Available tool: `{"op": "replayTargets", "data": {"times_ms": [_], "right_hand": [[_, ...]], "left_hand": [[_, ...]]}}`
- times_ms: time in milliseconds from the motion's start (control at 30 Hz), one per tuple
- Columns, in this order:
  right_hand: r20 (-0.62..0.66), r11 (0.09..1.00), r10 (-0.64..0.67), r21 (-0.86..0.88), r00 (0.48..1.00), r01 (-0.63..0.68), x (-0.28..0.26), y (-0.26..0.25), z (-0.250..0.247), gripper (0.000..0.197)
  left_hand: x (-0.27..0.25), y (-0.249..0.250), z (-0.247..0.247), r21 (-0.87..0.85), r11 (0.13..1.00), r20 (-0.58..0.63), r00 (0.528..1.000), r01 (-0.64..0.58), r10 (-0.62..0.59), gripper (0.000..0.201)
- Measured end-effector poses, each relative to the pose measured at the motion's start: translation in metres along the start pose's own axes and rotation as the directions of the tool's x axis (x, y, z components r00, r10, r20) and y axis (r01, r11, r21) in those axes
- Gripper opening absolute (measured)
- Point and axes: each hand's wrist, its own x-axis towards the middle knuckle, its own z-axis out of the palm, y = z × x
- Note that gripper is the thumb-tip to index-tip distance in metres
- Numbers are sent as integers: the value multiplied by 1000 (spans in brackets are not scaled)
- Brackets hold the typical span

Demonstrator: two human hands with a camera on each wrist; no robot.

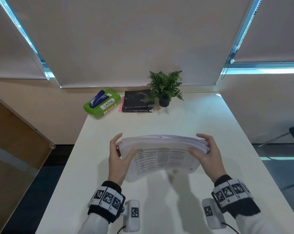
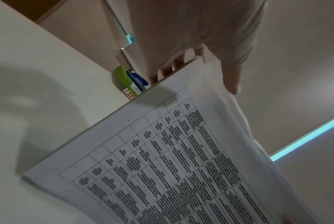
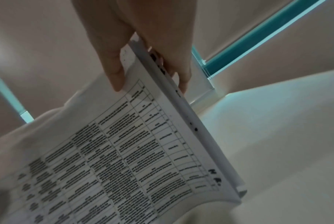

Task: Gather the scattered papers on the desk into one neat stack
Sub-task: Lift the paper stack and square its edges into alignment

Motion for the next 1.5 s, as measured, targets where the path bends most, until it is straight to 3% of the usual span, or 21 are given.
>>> {"op": "replayTargets", "data": {"times_ms": [133, 233, 567, 833, 1067, 1167, 1267, 1400, 1500], "right_hand": [[79, 903, -277, -319, 958, 287, -1, -8, -2, 46], [121, 822, -344, -440, 931, 361, -3, -10, -1, 37], [85, 785, -392, -489, 916, 381, -7, -10, -2, 19], [104, 788, -373, -489, 922, 374, -6, -11, -3, 13], [144, 788, -352, -487, 925, 376, -4, -12, -5, 10], [151, 785, -350, -491, 924, 378, -2, -12, -5, 8], [150, 776, -350, -507, 925, 375, -2, -11, -6, 6], [167, 753, -352, -533, 921, 385, 0, -12, -5, 9], [181, 726, -355, -565, 917, 393, 1, -13, -5, 14]], "left_hand": [[4, 14, 2, 70, 990, 16, 993, -121, 120, 24], [11, 17, 2, 81, 989, -10, 992, -124, 125, 14], [15, 14, -1, 171, 980, 59, 994, -101, 93, 10], [22, 20, -1, 326, 927, 118, 981, -186, 155, 10], [26, 24, -9, 366, 923, 188, 981, -121, 54, 14], [25, 22, -2, 477, 847, 146, 971, -237, 190, 18], [18, 14, -2, 549, 747, 186, 926, -375, 328, 6], [11, 7, -8, 587, 681, 291, 899, -438, 327, 12], [10, 5, -11, 577, 699, 298, 906, -421, 300, 13]]}}
